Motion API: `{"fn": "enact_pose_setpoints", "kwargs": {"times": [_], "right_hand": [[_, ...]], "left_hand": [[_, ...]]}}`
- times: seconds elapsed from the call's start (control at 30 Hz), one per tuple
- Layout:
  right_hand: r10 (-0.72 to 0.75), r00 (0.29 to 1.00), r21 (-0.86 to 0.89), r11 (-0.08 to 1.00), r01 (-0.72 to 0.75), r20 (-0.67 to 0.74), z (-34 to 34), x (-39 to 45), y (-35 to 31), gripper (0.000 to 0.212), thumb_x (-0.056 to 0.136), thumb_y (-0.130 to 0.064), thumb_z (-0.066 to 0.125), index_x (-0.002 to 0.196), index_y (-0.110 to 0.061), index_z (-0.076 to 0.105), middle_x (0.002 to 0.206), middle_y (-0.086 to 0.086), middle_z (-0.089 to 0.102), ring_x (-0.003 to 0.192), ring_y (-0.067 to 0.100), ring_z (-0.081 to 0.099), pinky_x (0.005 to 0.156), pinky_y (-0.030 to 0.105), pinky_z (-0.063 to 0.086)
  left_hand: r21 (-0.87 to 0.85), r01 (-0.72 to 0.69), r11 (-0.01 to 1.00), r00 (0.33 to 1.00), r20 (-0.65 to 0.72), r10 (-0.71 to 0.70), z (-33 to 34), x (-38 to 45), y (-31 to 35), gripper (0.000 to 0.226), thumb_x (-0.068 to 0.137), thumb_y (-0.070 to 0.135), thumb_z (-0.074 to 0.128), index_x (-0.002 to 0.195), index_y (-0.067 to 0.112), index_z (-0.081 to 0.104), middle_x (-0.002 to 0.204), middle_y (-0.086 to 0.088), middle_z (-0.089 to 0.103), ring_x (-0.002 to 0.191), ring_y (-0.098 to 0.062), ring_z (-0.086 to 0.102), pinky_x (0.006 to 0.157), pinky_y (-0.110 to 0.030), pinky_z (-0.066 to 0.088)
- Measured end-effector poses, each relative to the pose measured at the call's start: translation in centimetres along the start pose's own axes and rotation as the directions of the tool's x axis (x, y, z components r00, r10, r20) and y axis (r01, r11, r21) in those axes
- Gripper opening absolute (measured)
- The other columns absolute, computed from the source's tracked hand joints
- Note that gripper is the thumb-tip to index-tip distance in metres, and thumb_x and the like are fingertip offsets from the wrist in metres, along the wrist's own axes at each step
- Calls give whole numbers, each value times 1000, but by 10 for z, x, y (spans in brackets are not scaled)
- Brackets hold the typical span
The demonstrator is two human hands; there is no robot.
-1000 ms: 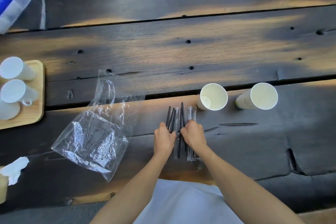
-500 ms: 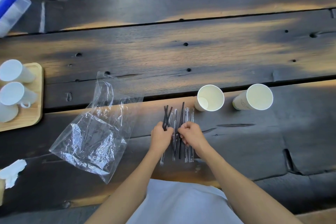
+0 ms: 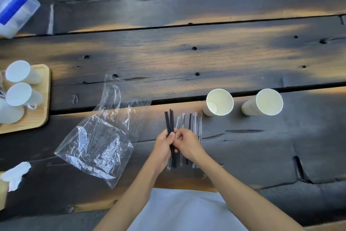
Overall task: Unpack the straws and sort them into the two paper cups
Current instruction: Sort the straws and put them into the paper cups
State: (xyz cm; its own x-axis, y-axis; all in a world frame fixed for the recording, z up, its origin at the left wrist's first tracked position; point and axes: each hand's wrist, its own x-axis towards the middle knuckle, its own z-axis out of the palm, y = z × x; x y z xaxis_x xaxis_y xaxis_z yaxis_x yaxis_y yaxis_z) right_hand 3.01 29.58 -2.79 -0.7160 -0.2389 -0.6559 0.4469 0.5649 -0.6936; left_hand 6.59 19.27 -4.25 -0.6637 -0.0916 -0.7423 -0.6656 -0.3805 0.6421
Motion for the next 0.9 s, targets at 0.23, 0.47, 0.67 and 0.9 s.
{"fn": "enact_pose_setpoints", "kwargs": {"times": [0.23, 0.47, 0.67, 0.9], "right_hand": [[74, 953, -450, 869, -207, -295, -9, 11, 20, 21, 99, -23, 50, 102, -3, 54, 101, 18, 64, 94, 38, 62, 72, 41, 49], [180, 956, -393, 882, -261, -233, -8, 21, 16, 27, 93, -16, 54, 67, -10, 45, 78, 11, 55, 74, 31, 53, 62, 34, 42], [44, 996, -113, 993, -36, 75, -10, 8, 0, 19, 94, -20, 56, 78, -12, 50, 70, 5, 60, 53, 7, 55, 51, 24, 46], [-95, 994, -313, 943, 110, 62, -7, -6, -3, 20, 86, -17, 62, 69, -17, 51, 56, 2, 59, 54, 22, 65, 60, 37, 59]], "left_hand": [[-59, 64, 996, 990, -123, -71, -9, 9, 3, 21, 105, 1, 33, 110, 4, 53, 73, -6, 52, 59, -15, 47, 53, -27, 40], [-43, 93, 995, 991, -89, -97, -9, 8, 3, 22, 104, 5, 40, 113, 1, 61, 80, -8, 53, 65, -16, 52, 55, -27, 46], [38, 141, 989, 990, 5, -141, -12, 3, 5, 20, 106, 14, 40, 110, 7, 58, 98, -14, 68, 81, -22, 66, 74, -38, 57], [127, 102, 987, 988, 104, -115, -8, -19, 8, 23, 108, 22, 35, 115, 8, 51, 82, -11, 64, 58, -19, 57, 60, -38, 53]]}}
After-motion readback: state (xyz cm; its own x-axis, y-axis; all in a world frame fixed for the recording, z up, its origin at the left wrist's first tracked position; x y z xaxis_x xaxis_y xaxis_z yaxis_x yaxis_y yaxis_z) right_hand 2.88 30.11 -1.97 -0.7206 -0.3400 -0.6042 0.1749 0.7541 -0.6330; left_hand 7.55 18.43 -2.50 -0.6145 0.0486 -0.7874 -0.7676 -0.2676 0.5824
